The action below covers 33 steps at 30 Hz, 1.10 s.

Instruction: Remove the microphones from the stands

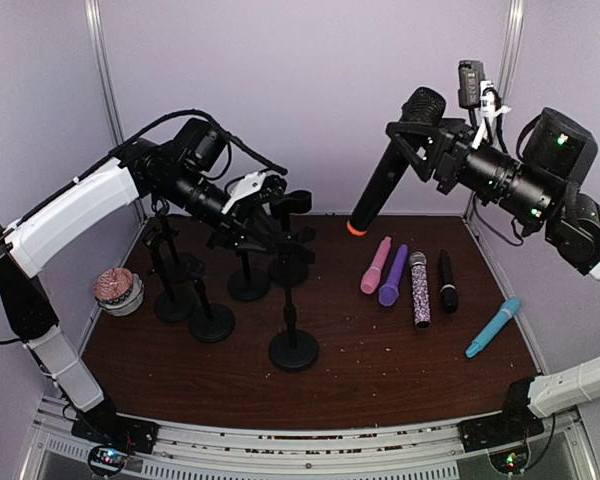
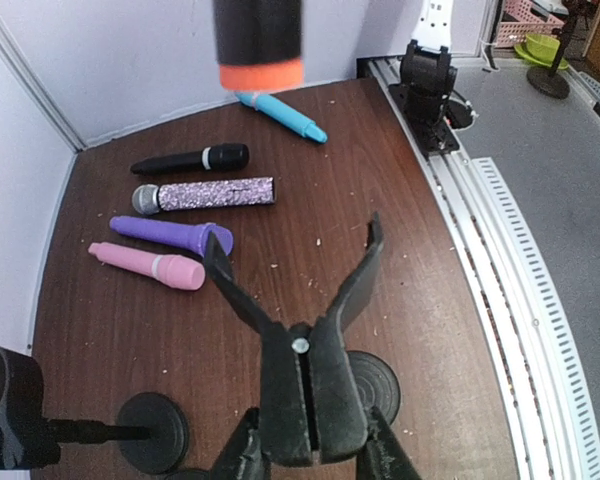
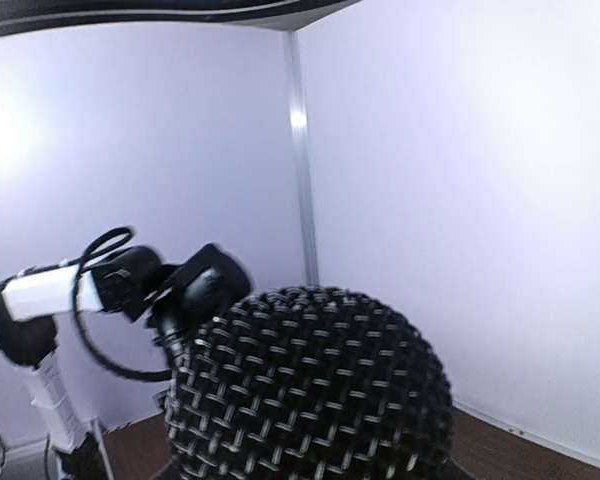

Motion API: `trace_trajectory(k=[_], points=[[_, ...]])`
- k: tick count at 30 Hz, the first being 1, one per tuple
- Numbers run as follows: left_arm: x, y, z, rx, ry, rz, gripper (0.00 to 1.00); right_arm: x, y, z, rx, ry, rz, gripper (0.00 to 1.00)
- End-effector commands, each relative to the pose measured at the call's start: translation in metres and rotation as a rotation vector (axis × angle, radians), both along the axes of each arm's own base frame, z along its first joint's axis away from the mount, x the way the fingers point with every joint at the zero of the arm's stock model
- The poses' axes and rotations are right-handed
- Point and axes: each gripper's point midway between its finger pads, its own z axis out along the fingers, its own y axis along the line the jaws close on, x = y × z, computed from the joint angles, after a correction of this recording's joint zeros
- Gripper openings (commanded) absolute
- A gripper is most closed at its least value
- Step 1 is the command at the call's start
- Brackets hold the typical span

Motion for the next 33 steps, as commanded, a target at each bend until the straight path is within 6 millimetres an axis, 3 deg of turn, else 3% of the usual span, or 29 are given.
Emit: trace_trajectory(k=[1,4,9,12,17,24,29,33], points=[[0.029,0.011,0.017,0.002,-0.148,0.064,0.19,0.063,-0.042,-0.030,0.047,0.191,-0.265,0.20],[0.028,0.012,0.017,0.001,-0.141,0.061,0.28,0.100,-0.057,-0.074,0.022,0.344,-0.357,0.17],[0.024,0.010,0.018,-0.012,-0.104,0.061,0.74,0.150,-0.059,-0.149,-0.039,0.576,-0.404,0.16],[0.025,0.011,0.018,-0.007,-0.096,0.080,0.97,0.177,-0.051,-0.179,-0.063,0.661,-0.400,0.16],[0.024,0.016,0.023,-0.010,-0.072,0.120,0.98,0.224,-0.033,-0.224,-0.108,0.769,-0.410,0.16],[0.021,0.031,0.026,-0.015,-0.042,0.170,0.98,0.286,-0.012,-0.302,-0.224,0.935,-0.482,0.15],[0.025,0.039,0.022,0.000,-0.047,0.218,0.98,0.313,-0.024,-0.346,-0.240,1.038,-0.561,0.16],[0.030,0.045,0.019,0.007,-0.021,0.262,0.98,0.320,-0.041,-0.375,-0.252,1.106,-0.621,0.22]])
